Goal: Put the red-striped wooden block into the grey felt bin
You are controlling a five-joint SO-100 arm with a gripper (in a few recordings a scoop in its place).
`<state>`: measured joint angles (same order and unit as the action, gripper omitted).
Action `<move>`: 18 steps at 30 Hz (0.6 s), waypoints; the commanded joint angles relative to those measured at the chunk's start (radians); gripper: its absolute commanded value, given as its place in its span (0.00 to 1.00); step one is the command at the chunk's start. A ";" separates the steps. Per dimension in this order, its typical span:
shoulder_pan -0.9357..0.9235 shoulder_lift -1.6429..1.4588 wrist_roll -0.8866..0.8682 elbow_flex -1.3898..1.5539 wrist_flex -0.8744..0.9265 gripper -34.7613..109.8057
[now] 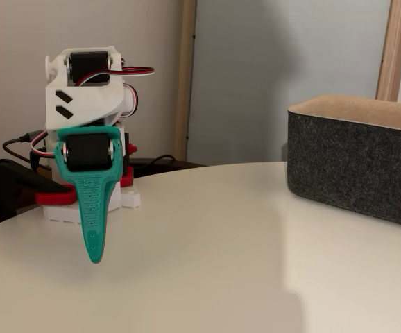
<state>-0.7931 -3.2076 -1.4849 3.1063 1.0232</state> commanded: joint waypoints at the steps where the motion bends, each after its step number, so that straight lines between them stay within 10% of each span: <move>1: -0.014 -0.032 0.000 0.003 -0.003 0.24; 18: -0.014 -0.032 0.000 0.003 -0.003 0.24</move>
<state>-0.7931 -3.2076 -1.4849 3.1063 1.0232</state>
